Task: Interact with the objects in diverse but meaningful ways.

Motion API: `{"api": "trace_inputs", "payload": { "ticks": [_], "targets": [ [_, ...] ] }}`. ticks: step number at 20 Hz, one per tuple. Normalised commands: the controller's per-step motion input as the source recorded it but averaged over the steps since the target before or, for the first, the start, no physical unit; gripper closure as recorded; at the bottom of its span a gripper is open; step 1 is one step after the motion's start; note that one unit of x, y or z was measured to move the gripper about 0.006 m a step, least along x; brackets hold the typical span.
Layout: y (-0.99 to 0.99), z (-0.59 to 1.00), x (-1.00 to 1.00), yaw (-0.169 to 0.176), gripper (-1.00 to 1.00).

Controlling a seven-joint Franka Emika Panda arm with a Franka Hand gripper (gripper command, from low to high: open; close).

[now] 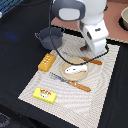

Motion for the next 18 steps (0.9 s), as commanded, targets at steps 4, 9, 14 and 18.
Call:
{"api": "trace_inputs", "payload": {
  "ticks": [4,9,14,18],
  "targets": [
    [-0.05,0.89,-0.09,-0.001,1.0],
    [-0.2,0.64,-0.21,-0.017,1.0],
    [-0.38,0.17,-0.07,-0.023,1.0],
    [-0.43,0.09,-0.33,-0.001,1.0]
  ]
}}
